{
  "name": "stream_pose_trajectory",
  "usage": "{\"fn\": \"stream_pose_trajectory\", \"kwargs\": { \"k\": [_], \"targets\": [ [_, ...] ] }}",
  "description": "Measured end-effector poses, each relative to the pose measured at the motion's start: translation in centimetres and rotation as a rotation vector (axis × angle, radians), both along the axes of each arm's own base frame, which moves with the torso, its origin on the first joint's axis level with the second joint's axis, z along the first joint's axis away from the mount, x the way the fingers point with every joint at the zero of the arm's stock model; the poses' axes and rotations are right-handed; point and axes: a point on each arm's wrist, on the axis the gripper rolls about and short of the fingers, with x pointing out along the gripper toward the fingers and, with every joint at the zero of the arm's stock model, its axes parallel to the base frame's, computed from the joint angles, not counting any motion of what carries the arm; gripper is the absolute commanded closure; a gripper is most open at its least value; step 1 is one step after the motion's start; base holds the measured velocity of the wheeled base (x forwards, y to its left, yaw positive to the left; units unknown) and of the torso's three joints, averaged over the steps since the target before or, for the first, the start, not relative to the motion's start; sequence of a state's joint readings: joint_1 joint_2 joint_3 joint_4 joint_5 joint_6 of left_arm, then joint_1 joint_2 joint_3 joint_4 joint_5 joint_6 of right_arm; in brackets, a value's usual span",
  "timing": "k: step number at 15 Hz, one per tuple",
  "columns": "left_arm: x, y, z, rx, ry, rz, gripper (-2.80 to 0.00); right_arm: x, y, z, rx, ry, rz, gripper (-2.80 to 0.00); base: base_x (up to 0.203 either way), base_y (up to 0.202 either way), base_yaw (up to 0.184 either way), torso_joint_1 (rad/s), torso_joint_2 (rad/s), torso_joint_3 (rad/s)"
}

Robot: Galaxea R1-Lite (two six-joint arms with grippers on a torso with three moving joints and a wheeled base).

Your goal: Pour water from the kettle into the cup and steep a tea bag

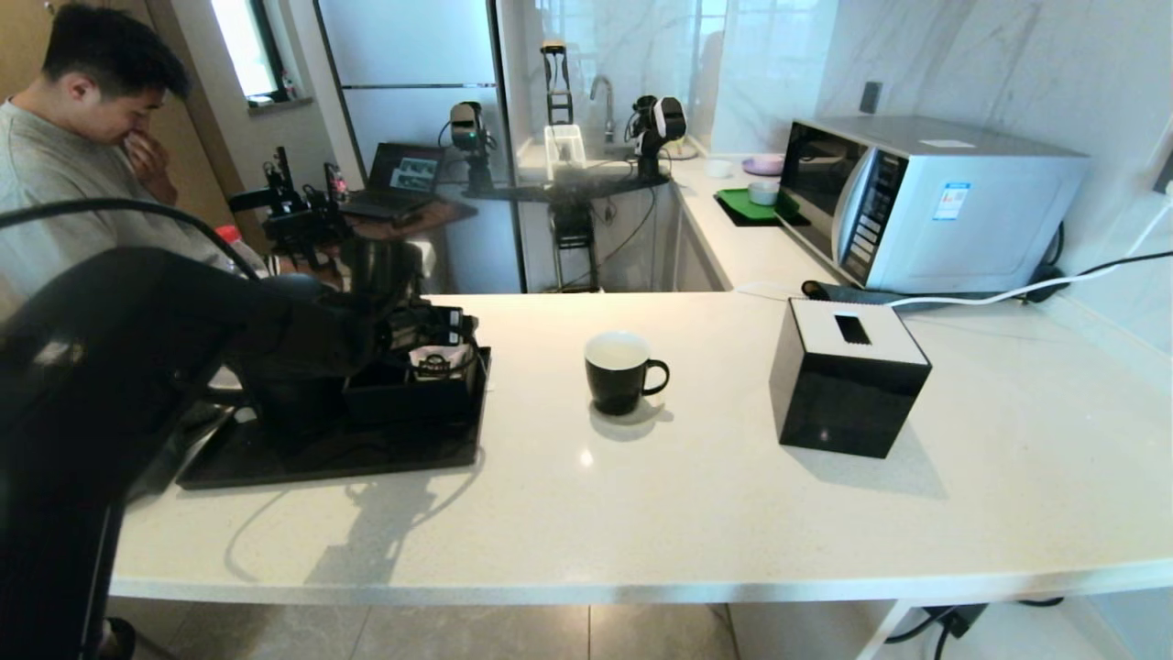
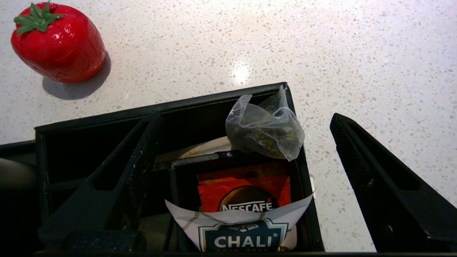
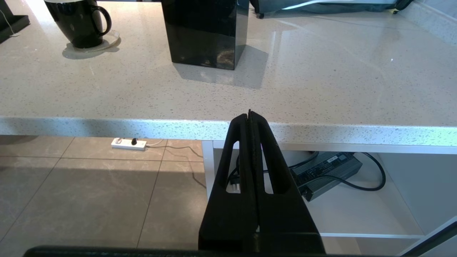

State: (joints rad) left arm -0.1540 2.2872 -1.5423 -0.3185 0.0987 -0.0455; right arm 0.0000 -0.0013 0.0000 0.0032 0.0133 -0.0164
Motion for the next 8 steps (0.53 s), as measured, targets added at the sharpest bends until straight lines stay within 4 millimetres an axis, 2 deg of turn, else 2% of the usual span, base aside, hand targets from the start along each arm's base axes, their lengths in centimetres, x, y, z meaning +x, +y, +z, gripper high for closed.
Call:
{"fn": "stream_pose_trajectory", "kwargs": {
  "k": [5, 6, 8],
  "targets": [
    [0.46, -0.46, -0.64, 0.001, -0.004, -0.008, -2.8, 0.0, 0.0, 0.0, 0.0, 0.0, 0.0, 0.0, 0.0, 0.0, 0.0, 0.0, 0.0, 0.0],
    [0.53, -0.56, -0.79, 0.002, -0.003, -0.011, 0.0, 0.0, 0.0, 0.0, 0.0, 0.0, 0.0, 0.0, 0.0, 0.0, 0.0, 0.0, 0.0, 0.0],
    [0.58, -0.85, -1.0, 0.003, 0.0, -0.016, 0.0, 0.0, 0.0, 0.0, 0.0, 0.0, 0.0, 0.0, 0.0, 0.0, 0.0, 0.0, 0.0, 0.0]
  ]
}}
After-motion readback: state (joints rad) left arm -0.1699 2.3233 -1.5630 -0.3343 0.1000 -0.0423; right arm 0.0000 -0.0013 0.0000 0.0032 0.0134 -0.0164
